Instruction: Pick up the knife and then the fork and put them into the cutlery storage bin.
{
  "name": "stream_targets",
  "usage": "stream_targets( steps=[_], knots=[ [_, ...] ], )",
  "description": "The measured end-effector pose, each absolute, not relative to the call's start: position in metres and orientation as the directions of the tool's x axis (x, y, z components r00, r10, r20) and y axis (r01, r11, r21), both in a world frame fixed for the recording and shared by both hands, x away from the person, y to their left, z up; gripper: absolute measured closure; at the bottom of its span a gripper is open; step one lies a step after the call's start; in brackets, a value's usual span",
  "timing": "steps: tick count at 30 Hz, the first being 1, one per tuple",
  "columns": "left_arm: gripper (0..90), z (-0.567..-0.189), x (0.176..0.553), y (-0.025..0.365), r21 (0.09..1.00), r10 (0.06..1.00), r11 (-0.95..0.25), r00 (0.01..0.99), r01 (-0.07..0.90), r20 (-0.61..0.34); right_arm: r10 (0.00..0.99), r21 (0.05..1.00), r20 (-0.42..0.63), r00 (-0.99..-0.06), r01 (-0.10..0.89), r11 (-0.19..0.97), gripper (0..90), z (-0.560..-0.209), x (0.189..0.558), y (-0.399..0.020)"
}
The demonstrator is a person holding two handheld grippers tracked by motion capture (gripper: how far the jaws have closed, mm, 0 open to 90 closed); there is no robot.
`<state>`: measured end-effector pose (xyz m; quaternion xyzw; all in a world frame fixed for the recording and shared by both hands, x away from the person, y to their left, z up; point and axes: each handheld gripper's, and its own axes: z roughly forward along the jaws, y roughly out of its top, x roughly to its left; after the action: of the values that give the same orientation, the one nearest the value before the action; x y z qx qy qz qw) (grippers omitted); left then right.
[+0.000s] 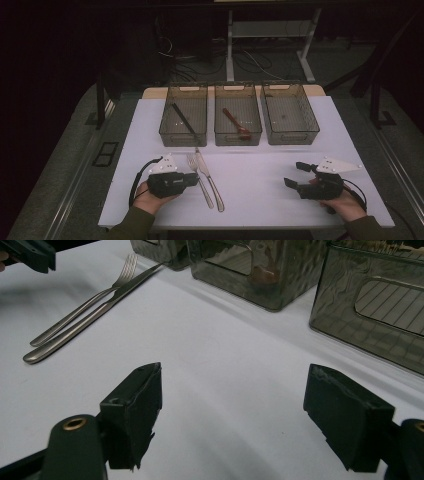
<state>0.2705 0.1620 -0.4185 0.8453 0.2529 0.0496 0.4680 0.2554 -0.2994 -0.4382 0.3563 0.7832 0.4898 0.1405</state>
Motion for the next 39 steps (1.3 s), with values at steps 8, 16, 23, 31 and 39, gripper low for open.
stream_targets(
  steps=[8, 16, 23, 31, 39],
  knots=[
    [88.6, -0.423, 0.270, 0.152, 0.796, 0.450, -0.470, 0.879, 0.382, -0.156, 0.690, 0.870, 0.121, -0.714, 0.411, 0.272, 22.4, -0.438, 0.255, -0.299],
    [88.6, -0.430, 0.270, 0.139, 0.775, 0.416, -0.509, 0.896, 0.374, -0.158, 0.693, 0.866, 0.122, -0.711, 0.417, 0.276, 22.4, -0.439, 0.256, -0.298],
    [88.6, -0.435, 0.270, 0.127, 0.761, 0.401, -0.532, 0.902, 0.370, -0.159, 0.693, 0.866, 0.120, -0.711, 0.417, 0.278, 22.4, -0.439, 0.255, -0.298],
    [88.6, -0.442, 0.270, 0.119, 0.742, 0.390, -0.559, 0.907, 0.370, -0.158, 0.695, 0.865, 0.118, -0.709, 0.418, 0.279, 22.4, -0.439, 0.255, -0.298],
    [88.6, -0.447, 0.271, 0.113, 0.720, 0.378, -0.590, 0.913, 0.364, -0.152, 0.695, 0.866, 0.115, -0.710, 0.415, 0.281, 22.4, -0.439, 0.255, -0.298]
  ],
)
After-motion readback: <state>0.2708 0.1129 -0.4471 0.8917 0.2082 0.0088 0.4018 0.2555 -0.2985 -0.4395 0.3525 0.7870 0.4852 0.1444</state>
